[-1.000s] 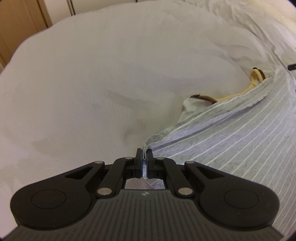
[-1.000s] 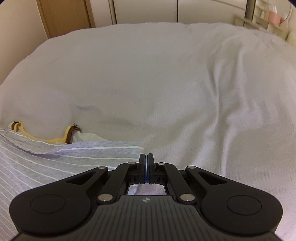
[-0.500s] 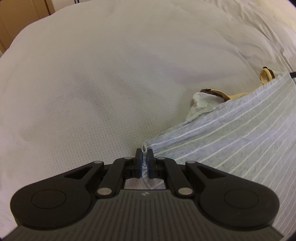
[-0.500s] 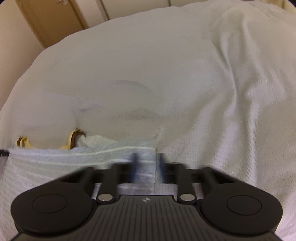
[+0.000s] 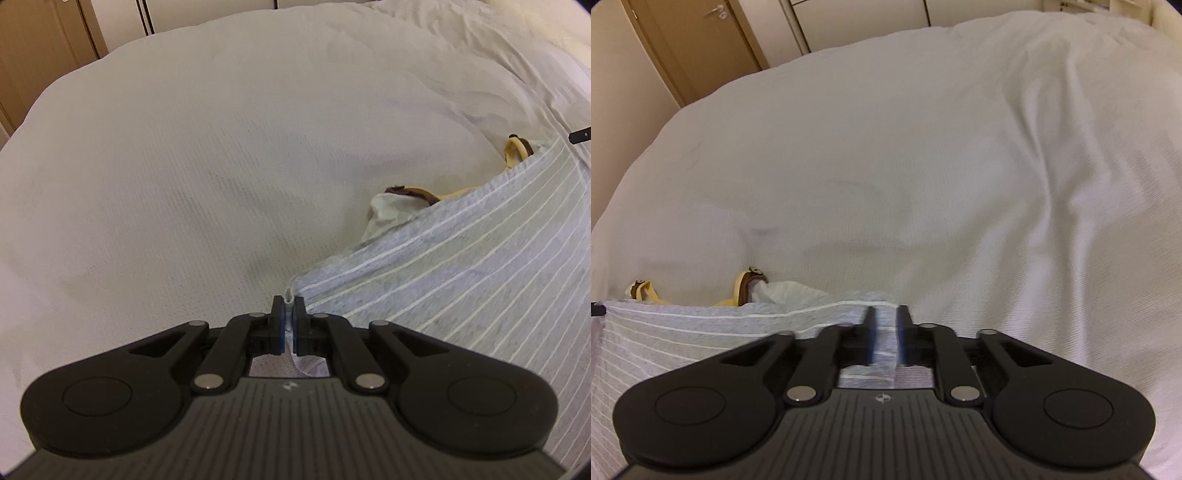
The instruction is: Fold clothes
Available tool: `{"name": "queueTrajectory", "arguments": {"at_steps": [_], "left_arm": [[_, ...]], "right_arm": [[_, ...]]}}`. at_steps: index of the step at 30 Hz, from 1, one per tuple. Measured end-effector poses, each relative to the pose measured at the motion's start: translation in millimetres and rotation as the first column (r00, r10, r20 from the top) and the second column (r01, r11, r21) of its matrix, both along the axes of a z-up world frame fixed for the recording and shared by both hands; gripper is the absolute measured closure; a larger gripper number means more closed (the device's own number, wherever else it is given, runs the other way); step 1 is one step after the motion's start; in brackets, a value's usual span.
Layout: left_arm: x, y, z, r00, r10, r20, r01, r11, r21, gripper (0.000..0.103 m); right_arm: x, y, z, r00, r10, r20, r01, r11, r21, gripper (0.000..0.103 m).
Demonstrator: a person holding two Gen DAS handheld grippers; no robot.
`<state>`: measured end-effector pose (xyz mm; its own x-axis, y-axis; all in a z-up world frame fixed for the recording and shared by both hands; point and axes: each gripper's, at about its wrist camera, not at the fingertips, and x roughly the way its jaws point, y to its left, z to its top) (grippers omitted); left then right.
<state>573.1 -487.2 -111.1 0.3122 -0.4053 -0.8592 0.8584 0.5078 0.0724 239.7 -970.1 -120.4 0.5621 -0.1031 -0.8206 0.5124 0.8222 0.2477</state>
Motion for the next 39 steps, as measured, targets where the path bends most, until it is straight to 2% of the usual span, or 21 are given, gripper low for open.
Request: {"name": "queueTrajectory", "arguments": {"at_steps": [4,7,8,9,10,13,16,21,23,32,36,38,39], "left_arm": [[-4,-2,-4,1.0,-0.006,0.008,0.006,1.0,0.008,0.102],[-7,-3,-6,1.0,-0.01,0.014,0.01,1.0,0.013,0.102],[-8,-2,-6,1.0,-0.009,0.015,0.009,1.0,0.011,0.102],[-9,-1,-5,1.0,-0.009,0.02,0.009,1.0,0.007,0.102],[-11,0,-3,1.0,-0.009,0.026,0.009,1.0,0.001,0.102],[-15,4,3,0.999,-0.009,0.043,0.01,1.0,-0.014,0.102],[-20,7,12,0.998,-0.011,0.068,0.014,0.999,-0.039,0.102],[-27,14,35,0.991,-0.01,0.137,0.026,0.993,-0.117,0.102],[-25,12,31,0.99,-0.01,0.14,0.025,0.994,-0.105,0.102],[-12,-4,7,0.99,0.018,0.142,-0.008,0.998,-0.068,0.101],[-2,-10,-14,0.994,0.074,0.083,-0.073,0.997,-0.014,0.097],[2,-9,-18,0.992,0.114,0.055,-0.113,0.994,-0.004,0.093],[4,-7,-17,0.99,0.131,0.045,-0.13,0.991,-0.012,0.09]], "right_arm": [[10,-3,-13,1.0,0.009,-0.005,-0.009,1.0,0.022,0.06],[15,-5,-25,0.999,0.018,-0.046,-0.017,1.0,0.015,0.059],[16,-4,-25,0.999,0.013,-0.039,-0.012,1.0,0.02,0.065],[17,-2,-24,0.999,0.009,-0.033,-0.008,1.0,0.025,0.086],[16,2,-21,1.0,0.005,-0.024,-0.004,1.0,0.026,0.101],[11,11,-8,0.999,0.038,-0.005,-0.038,0.999,-0.013,0.103],[5,17,8,0.999,0.051,0.014,-0.05,0.996,-0.068,0.103],[-5,22,32,0.997,0.019,0.069,-0.009,0.989,-0.151,0.103],[-8,25,38,0.996,0.018,0.084,-0.003,0.985,-0.174,0.103],[14,20,24,0.997,0.013,0.079,0.004,0.978,-0.211,0.103],[21,15,10,0.999,0.007,0.034,0.0,0.982,-0.19,0.103],[23,13,5,1.0,-0.008,0.007,0.009,0.982,-0.187,0.1],[23,13,3,1.0,-0.019,-0.004,0.018,0.981,-0.192,0.091]]}}
